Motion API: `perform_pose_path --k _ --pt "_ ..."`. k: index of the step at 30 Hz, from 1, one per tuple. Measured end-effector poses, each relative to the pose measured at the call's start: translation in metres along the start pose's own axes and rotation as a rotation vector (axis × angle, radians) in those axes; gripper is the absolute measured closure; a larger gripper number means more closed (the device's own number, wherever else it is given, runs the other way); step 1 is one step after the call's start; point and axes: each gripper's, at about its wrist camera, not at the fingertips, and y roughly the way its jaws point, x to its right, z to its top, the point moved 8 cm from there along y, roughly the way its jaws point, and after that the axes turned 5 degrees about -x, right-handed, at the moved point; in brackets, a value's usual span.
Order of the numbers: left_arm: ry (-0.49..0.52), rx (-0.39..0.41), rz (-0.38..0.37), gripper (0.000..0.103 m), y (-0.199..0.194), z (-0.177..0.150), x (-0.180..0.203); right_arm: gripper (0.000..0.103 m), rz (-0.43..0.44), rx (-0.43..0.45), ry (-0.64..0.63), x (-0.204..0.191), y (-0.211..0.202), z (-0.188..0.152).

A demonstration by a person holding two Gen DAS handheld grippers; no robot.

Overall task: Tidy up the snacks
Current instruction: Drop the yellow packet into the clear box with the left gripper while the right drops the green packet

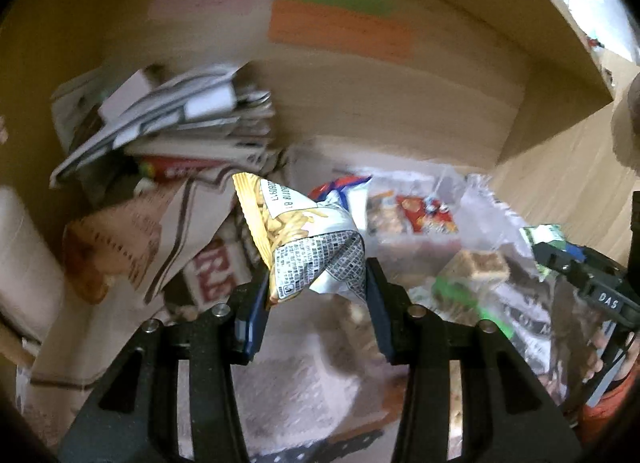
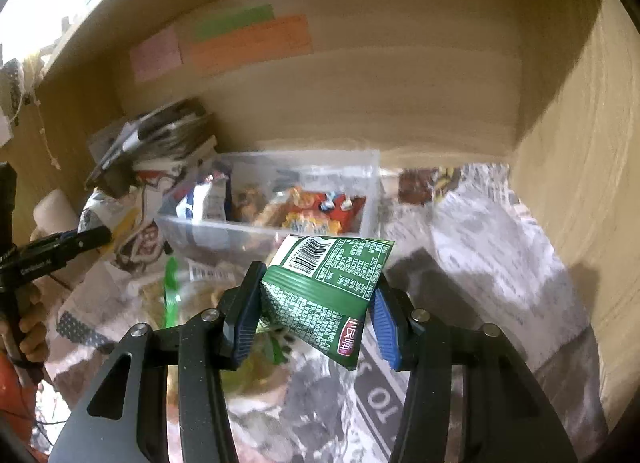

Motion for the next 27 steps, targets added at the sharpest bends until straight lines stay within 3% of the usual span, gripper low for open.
perform_pose_path --k 11,22,27 --pt "0.069 -0.043 -0.074 0.059 0.039 0.029 0.041 0.057 0.008 0.023 -0.033 -0.007 0.018 0.032" --pt "0.118 -0.139 -0.126 0.059 0.092 0.053 0.068 0.057 -0.025 -0.020 -0.065 -0.004 0.057 0.057" --pt "0.147 -0.146 -0.123 0.059 0.104 0.062 0.077 0.057 -0.030 -0.057 -0.068 0.000 0.076 0.062"
